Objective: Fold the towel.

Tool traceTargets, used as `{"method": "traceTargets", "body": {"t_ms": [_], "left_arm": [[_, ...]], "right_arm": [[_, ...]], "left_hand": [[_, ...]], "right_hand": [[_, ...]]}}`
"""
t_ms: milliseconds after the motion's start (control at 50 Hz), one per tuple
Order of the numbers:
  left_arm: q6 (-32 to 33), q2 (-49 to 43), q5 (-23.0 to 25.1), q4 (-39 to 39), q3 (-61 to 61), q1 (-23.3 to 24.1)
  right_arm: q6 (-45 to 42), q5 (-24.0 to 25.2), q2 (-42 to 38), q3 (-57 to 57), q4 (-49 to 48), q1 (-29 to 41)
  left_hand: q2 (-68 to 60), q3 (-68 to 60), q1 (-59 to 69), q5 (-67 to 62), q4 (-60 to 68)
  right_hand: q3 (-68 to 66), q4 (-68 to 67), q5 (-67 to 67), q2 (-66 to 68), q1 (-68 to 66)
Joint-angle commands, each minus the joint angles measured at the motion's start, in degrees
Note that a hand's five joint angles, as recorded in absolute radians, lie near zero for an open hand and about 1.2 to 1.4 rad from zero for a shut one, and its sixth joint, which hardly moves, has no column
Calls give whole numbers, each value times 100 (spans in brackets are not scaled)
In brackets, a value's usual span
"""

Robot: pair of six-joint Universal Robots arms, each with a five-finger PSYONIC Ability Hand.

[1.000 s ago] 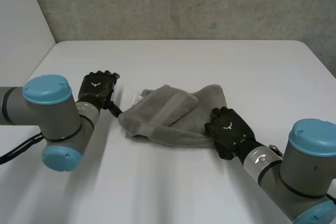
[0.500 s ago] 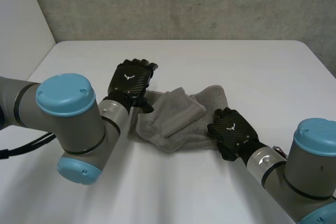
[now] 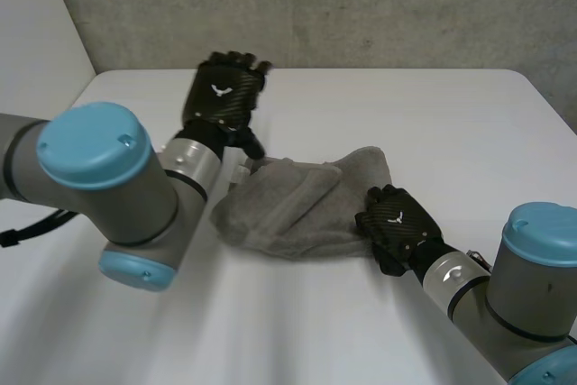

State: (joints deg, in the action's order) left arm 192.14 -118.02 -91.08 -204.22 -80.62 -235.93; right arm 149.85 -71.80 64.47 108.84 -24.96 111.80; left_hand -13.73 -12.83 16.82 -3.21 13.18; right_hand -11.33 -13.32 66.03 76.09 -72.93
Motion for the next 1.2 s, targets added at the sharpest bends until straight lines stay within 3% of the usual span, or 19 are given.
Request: {"method": "traceTargets", "body": {"t_ms": [20,100,400,540,720,860,1200], "left_arm": [[-529,-239,161,102,28,381],[-581,-713,275,120,221,627],[-458,-1988,266,-109,995,601],[234,-2489,214,-381,1399,470],[579,-2507,20,-601,1479,56],[781,-2410,-208,-522,1470,-541],[675,-1865,-208,-241,679,-427]], "right_arm": [[0,0,-22,-21,0,0],[0,0,-22,-21,0,0],[0,9,-22,-21,0,-18],[0,9,-31,-21,9,-9],[0,17,-31,-29,18,-9],[-44,17,-31,-38,18,-9],[-62,9,-31,-38,18,8]], "left_hand": [[217,283,-526,165,-318],[217,283,-526,165,-318],[200,283,-509,149,-318],[217,283,-526,165,-318],[200,283,-509,149,-318],[200,283,-509,149,-318],[234,283,-543,182,-318]], "right_hand": [[133,332,397,391,-707],[133,332,397,391,-707],[133,332,397,391,-707],[133,332,397,391,-707],[133,332,397,391,-707],[133,332,397,391,-707],[133,332,397,391,-707]]}}
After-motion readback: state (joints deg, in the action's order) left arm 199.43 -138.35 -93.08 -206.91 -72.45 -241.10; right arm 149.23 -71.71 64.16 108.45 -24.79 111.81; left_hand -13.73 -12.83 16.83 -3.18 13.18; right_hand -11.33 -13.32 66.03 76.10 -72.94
